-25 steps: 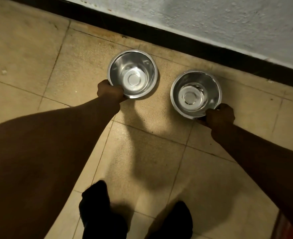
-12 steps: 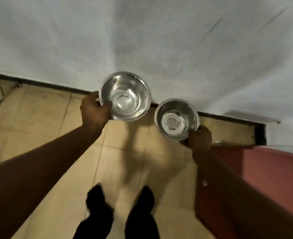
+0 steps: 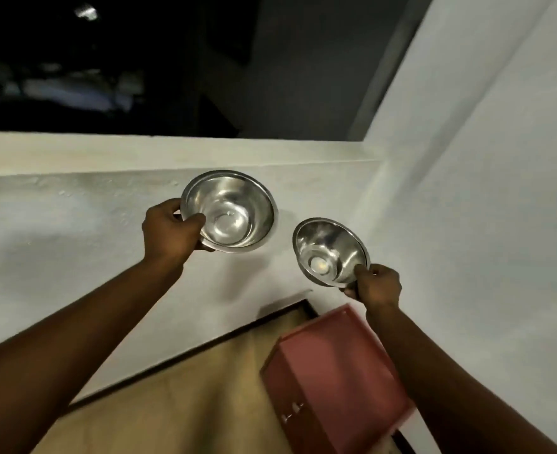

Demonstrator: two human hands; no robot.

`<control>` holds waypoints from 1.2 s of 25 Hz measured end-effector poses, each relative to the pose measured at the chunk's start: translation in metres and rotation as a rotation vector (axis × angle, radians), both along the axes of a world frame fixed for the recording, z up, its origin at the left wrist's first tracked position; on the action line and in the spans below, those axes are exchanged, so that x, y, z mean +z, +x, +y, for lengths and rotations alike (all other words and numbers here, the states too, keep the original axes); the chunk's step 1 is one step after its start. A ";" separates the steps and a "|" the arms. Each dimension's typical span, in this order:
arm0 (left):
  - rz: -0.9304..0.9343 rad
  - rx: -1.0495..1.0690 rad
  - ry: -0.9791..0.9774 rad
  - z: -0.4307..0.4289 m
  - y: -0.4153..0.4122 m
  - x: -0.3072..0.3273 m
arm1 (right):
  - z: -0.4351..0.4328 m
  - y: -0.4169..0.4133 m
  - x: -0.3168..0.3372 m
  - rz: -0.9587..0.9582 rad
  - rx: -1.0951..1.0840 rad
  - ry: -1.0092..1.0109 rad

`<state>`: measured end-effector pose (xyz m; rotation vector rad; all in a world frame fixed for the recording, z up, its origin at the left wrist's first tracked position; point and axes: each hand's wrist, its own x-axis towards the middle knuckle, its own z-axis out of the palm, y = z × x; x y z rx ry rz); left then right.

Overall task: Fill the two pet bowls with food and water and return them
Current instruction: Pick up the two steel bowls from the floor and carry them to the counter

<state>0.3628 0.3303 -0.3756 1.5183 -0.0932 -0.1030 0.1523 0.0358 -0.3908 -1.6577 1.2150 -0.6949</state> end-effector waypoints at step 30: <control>-0.064 -1.687 0.161 -0.128 -0.666 0.051 | 0.394 -0.765 0.085 -0.144 -1.467 -0.129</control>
